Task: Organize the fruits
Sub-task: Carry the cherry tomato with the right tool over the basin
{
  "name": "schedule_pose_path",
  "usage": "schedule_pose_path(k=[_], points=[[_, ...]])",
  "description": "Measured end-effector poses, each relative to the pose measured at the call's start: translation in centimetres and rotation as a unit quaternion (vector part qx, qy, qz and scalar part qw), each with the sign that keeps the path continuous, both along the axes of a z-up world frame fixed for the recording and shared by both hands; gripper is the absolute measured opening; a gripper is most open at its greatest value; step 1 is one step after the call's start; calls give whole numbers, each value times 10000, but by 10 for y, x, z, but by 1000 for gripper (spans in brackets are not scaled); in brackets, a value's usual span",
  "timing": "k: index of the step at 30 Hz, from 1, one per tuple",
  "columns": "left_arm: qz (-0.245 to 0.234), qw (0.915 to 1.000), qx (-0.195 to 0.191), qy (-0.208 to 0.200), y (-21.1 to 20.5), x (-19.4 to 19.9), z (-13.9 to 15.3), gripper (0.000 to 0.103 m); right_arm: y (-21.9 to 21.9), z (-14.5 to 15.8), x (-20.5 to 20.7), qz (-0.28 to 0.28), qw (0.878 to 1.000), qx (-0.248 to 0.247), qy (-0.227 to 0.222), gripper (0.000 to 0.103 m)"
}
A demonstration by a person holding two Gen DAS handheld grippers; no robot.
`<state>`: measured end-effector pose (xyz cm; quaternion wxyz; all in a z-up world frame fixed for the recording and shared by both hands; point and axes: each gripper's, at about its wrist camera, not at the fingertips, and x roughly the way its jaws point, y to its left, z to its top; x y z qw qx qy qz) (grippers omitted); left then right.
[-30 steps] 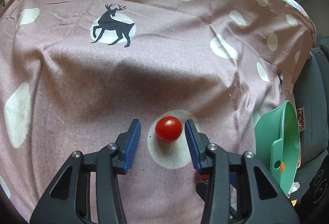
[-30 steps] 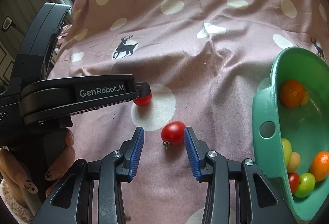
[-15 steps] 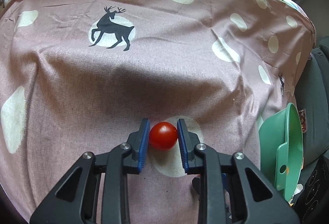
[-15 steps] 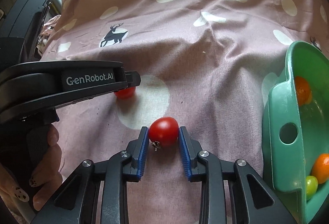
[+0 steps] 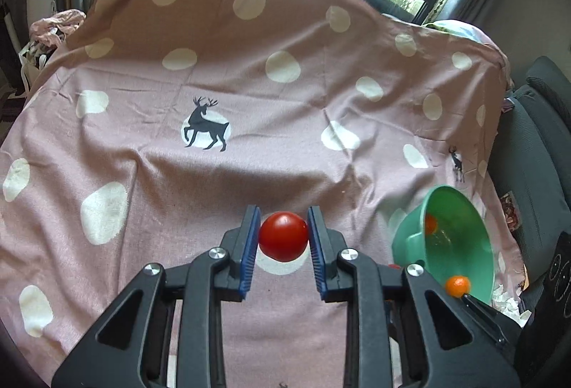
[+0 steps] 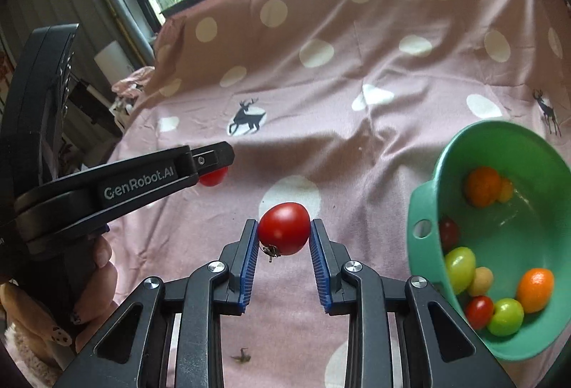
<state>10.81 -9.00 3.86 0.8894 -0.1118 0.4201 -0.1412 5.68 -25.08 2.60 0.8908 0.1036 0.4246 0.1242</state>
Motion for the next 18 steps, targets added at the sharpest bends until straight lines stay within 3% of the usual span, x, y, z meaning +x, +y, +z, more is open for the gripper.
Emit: schedule_pose_path(k=[8, 18], points=[[-470, 9983, -21, -346, -48, -37, 28, 27, -68, 25, -26, -719, 9963, 363, -295, 30], [-1189, 9928, 131, 11, -134, -44, -1, 27, -152, 3, -37, -1913, 9791, 671, 176, 30]])
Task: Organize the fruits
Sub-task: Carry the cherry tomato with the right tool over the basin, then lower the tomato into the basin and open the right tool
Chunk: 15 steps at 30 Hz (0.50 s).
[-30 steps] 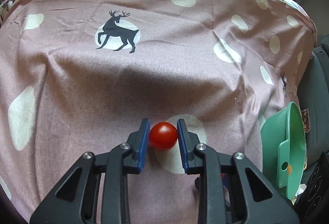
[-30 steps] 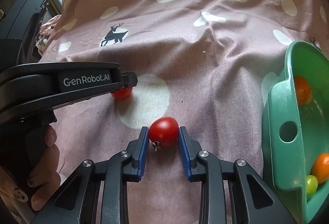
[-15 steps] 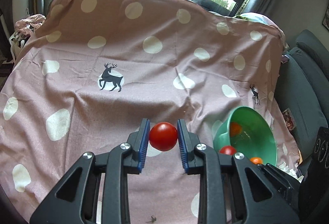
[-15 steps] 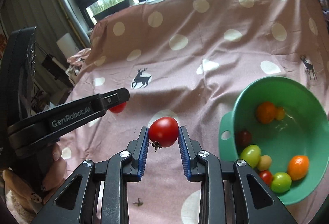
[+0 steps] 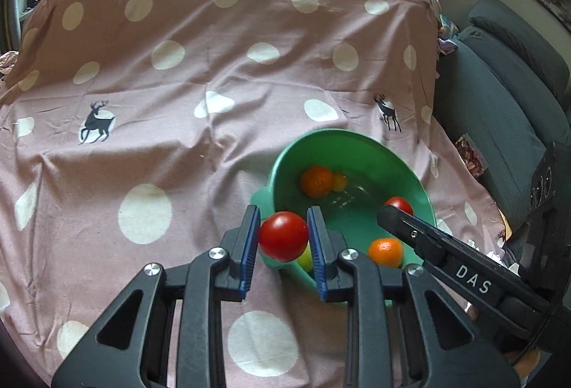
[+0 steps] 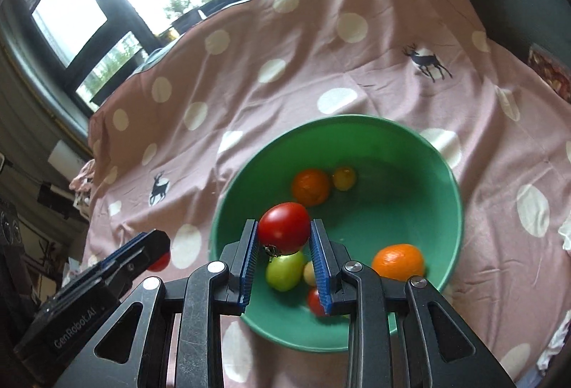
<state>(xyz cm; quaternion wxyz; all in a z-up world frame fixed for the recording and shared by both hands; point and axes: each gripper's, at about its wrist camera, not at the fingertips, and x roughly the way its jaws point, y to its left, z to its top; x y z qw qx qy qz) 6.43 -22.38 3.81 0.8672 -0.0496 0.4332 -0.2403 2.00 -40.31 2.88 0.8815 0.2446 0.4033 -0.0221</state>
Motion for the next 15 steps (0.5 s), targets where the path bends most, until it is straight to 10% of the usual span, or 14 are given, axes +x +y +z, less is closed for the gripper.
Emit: schedule_pose_path(k=[15], points=[[-380, 9977, 453, 323, -51, 7, -33, 27, -42, -32, 1, -440, 9966, 435, 536, 31]])
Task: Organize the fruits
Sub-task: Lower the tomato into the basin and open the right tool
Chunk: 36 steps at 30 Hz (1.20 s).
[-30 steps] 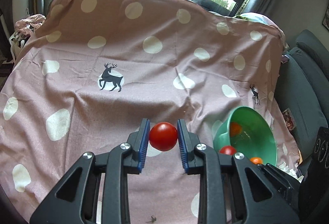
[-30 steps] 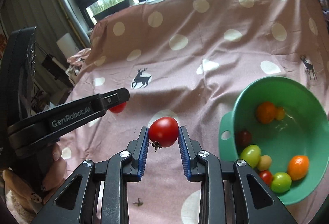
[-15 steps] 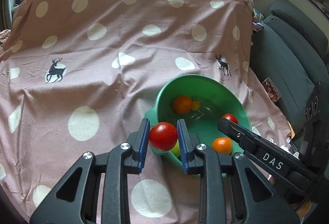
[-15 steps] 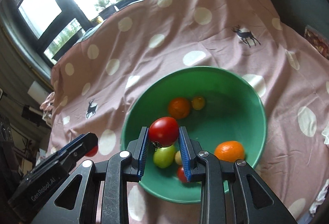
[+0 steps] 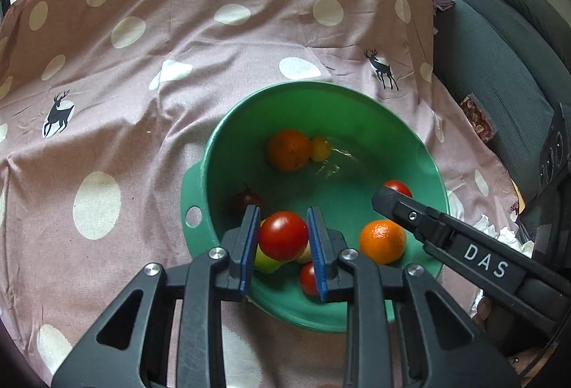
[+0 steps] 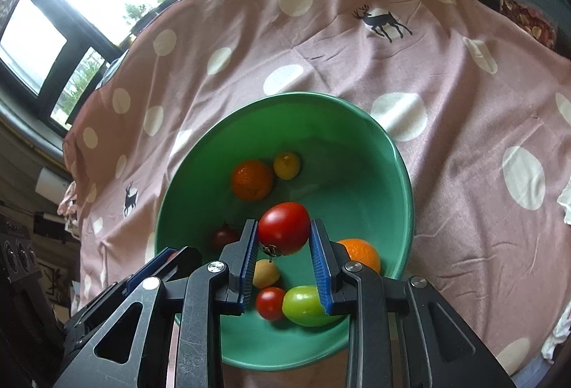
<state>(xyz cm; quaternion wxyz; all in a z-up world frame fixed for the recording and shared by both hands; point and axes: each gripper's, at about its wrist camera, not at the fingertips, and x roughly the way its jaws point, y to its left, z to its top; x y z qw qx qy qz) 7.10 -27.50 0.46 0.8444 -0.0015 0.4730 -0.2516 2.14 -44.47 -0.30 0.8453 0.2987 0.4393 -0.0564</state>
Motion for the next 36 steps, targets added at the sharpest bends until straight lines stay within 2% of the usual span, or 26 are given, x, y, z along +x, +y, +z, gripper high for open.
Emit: schedule_pose_path(k=[12, 28, 30, 33, 34, 36], points=[[-64, 9997, 216, 8, -11, 0, -9, 28, -2, -2, 3, 24, 10000, 12, 50, 31], [-62, 9998, 211, 29, -12, 0, -9, 26, -3, -2, 3, -4, 10000, -51, 83, 31], [-95, 9998, 192, 49, -13, -1, -9, 29, -3, -2, 3, -5, 10000, -55, 82, 31], [-119, 9999, 106, 46, -13, -4, -6, 40, -4, -2, 3, 16, 10000, -13, 78, 32], [-107, 9999, 120, 33, -13, -5, -5, 48, -4, -2, 3, 13, 10000, -3, 76, 35], [-136, 9998, 104, -31, -13, -9, -1, 51, -6, -2, 1, -25, 10000, 1, 45, 43]])
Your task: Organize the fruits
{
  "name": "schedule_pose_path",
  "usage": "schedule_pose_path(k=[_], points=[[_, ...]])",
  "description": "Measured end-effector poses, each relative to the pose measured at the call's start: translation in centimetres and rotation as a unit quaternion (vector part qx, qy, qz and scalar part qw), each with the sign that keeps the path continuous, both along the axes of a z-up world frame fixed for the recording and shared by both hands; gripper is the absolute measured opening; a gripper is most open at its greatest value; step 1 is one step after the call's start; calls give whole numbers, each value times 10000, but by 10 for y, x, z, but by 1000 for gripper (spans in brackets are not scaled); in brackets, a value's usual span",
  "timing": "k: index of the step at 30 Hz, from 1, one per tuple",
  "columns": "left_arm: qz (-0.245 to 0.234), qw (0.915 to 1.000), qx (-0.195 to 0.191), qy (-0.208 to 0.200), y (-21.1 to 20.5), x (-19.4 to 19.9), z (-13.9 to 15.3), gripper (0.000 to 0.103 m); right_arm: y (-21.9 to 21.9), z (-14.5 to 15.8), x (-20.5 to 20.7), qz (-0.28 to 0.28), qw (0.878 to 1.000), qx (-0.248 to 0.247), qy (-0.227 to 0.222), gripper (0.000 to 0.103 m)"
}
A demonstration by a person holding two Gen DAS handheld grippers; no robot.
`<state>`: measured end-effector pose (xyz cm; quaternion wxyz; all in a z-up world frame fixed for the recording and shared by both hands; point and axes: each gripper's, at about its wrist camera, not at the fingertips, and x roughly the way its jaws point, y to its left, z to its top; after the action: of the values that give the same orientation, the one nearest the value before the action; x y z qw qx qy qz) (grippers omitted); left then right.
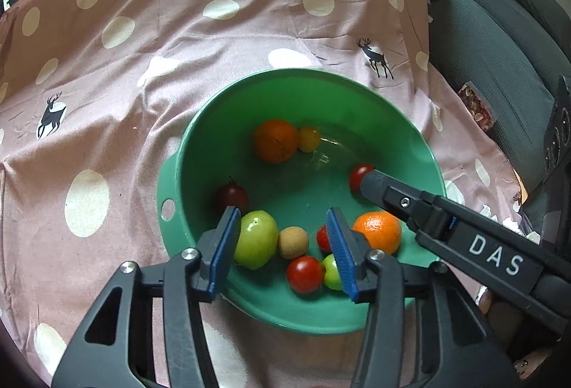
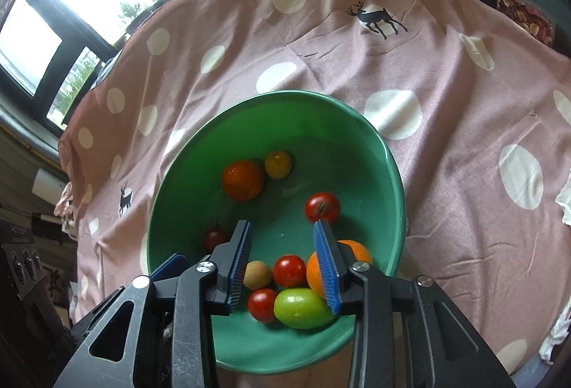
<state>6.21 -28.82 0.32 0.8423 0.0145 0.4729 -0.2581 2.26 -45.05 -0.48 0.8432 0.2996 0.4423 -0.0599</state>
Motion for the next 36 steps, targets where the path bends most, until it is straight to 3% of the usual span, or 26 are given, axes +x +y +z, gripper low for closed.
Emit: schedule_pose_path(k=[5, 7, 8, 11, 14, 16, 36], points=[[-62, 9998, -10, -196, 0, -11, 14, 64, -1, 7, -6, -51, 9999, 3, -150, 47], [-74, 9995, -72, -311, 2, -15, 22, 75, -1, 12, -9, -82, 9996, -44, -265, 64], [-59, 9992, -100, -383, 3, -18, 27, 82, -1, 15, -12, -98, 9993, -69, -340, 66], [11, 9981, -54, -621, 5, -26, 39, 84, -1, 25, -17, -120, 9985, -147, -504, 67], [55, 9973, -58, -730, 9, -31, 47, 98, -2, 34, -24, -182, 9973, -216, -680, 77], [135, 9968, -85, -784, 12, -33, 50, 102, -3, 39, -27, -232, 9963, -274, -776, 80], [368, 9975, -142, -591, 27, -29, 47, 102, 0, 43, -30, -283, 9958, -468, -740, 84]])
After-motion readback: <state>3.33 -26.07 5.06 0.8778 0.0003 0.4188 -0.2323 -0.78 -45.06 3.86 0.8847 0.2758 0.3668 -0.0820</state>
